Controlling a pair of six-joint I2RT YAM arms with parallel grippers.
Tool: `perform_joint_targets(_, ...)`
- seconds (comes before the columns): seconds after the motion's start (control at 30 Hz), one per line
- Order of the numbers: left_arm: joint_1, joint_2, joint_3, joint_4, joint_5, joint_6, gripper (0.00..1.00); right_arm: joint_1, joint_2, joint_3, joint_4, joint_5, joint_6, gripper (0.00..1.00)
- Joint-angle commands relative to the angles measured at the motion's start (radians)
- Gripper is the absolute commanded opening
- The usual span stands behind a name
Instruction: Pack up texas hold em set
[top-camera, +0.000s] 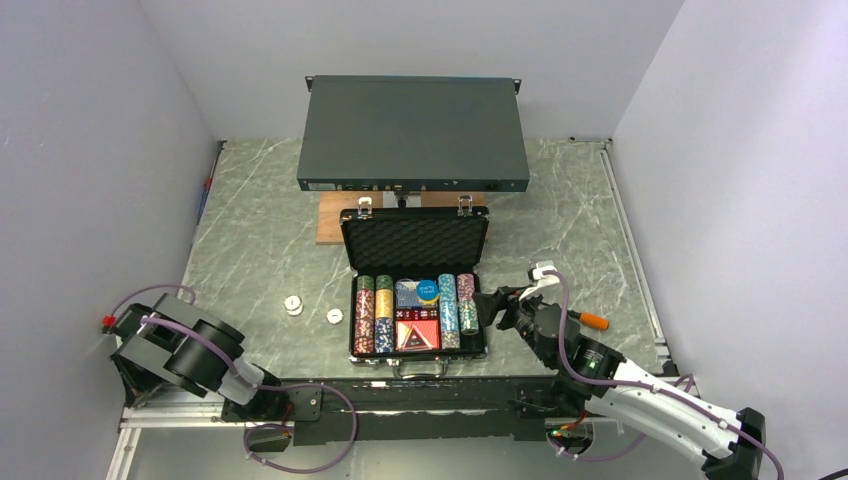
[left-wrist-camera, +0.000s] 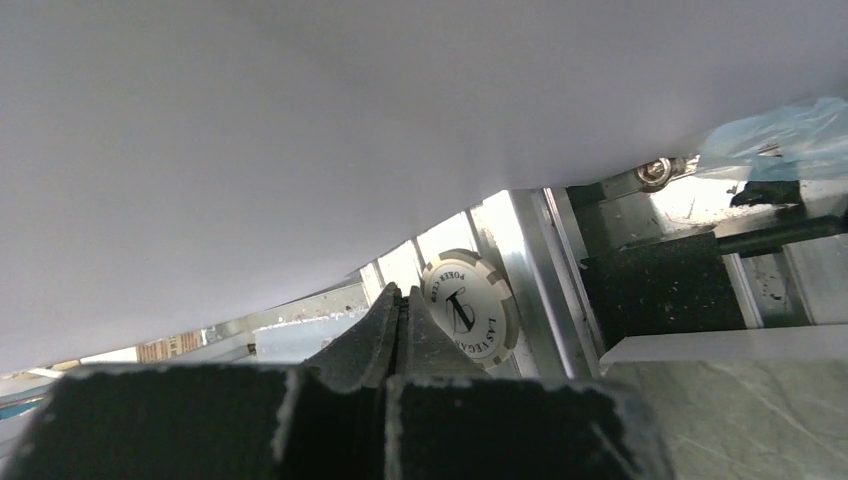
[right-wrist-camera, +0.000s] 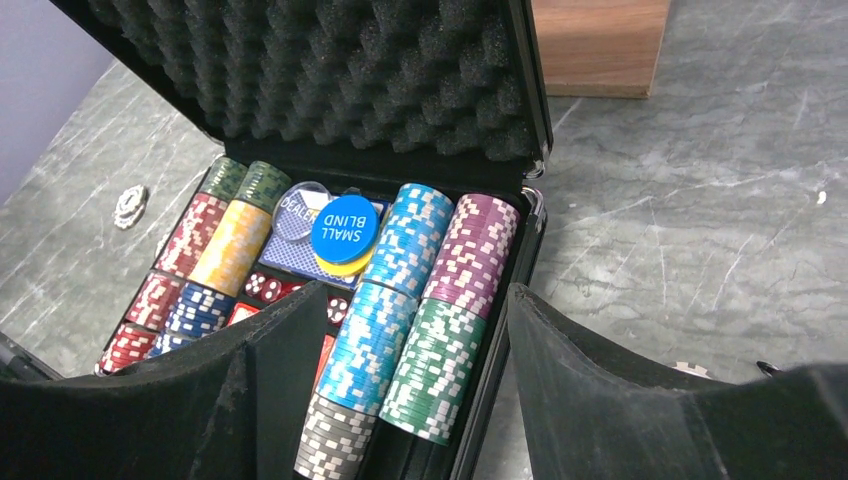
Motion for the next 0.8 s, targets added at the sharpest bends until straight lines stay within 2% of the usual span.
perform_joint_targets(0.0,0.029,0.018,0.046,-0.016,0.061,-0.017,0.0,0.001,-0.005,0.0,0.016,0.027,-0.001,0.69)
perform_joint_targets(0.27,0.022,0.035,0.068,-0.085,0.162,-0.034,0.0,0.0,-0.012,0.0,0.01,0.042,0.006,0.69)
perform_joint_targets(0.5,-0.195,0.022,0.04,-0.141,0.116,0.041,0.0,-0.001,-0.03,-0.004,0.003,0.05,0.011,0.7)
perform_joint_targets(0.6,-0.298,-0.046,0.032,-0.209,0.102,0.064,0.0,0.0,-0.035,-0.005,0.001,0.053,0.011,0.7)
perform_joint_targets(0.67,-0.353,-0.135,0.028,-0.285,0.15,0.035,0.0,-0.001,-0.034,-0.004,0.002,0.055,0.012,0.7)
perform_joint_targets(0.77,-0.376,-0.287,-0.016,-0.288,0.132,0.014,0.0,0.0,-0.02,-0.001,0.004,0.054,0.012,0.7)
